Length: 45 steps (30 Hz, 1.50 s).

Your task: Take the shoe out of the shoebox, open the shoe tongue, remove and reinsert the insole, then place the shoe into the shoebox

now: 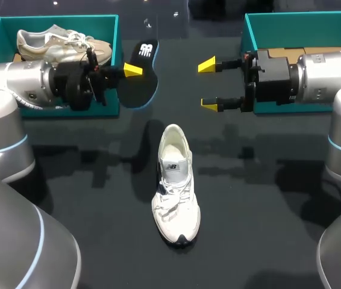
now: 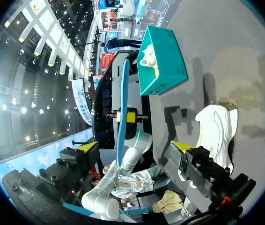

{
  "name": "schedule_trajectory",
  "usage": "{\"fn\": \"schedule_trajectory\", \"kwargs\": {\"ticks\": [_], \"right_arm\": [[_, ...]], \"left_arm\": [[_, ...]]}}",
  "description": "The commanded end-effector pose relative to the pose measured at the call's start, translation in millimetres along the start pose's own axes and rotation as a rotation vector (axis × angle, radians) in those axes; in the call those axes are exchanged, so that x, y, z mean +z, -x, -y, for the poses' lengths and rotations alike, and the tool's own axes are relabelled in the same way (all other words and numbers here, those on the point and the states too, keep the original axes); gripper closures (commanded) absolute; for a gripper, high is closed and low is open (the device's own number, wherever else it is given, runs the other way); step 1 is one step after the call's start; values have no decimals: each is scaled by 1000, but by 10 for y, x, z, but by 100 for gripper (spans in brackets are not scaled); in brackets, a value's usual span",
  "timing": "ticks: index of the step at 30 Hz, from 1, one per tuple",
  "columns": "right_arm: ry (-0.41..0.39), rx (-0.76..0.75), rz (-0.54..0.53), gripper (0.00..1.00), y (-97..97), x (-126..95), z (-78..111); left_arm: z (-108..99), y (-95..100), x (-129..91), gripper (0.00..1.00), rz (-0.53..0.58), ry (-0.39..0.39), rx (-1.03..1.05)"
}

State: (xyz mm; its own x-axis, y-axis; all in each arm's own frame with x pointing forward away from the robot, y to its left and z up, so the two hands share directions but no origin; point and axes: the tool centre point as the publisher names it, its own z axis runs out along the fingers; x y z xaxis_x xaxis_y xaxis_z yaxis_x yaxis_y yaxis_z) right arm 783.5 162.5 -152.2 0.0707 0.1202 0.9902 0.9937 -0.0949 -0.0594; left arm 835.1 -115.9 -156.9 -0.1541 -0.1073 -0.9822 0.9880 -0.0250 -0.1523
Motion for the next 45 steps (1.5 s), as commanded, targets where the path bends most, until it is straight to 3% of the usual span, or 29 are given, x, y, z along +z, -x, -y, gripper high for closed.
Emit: {"fn": "schedule_trajectory", "kwargs": {"ticks": [1, 10, 19, 30, 34, 36, 45], "right_arm": [[2, 0, 1, 0, 5, 15, 3], [-2, -21, 16, 0, -5, 98, -49], [-27, -17, 37, 0, 20, 269, -107], [-88, -37, 49, 0, 61, 444, -103], [-94, -44, 41, 15, 68, 469, -95], [-96, -42, 39, 33, 72, 485, -93], [-106, -44, 32, 44, 80, 593, -68]], "left_arm": [[-7, -3, 11, 100, 0, -1, 2], [33, -116, 9, 100, -36, 74, 27], [35, -172, 160, 100, -36, 158, 116], [10, -210, 304, 100, -73, 138, 135], [8, -202, 315, 100, -78, 132, 143], [-7, -199, 325, 100, -80, 131, 151], [-76, -206, 370, 100, -82, 132, 151]]}}
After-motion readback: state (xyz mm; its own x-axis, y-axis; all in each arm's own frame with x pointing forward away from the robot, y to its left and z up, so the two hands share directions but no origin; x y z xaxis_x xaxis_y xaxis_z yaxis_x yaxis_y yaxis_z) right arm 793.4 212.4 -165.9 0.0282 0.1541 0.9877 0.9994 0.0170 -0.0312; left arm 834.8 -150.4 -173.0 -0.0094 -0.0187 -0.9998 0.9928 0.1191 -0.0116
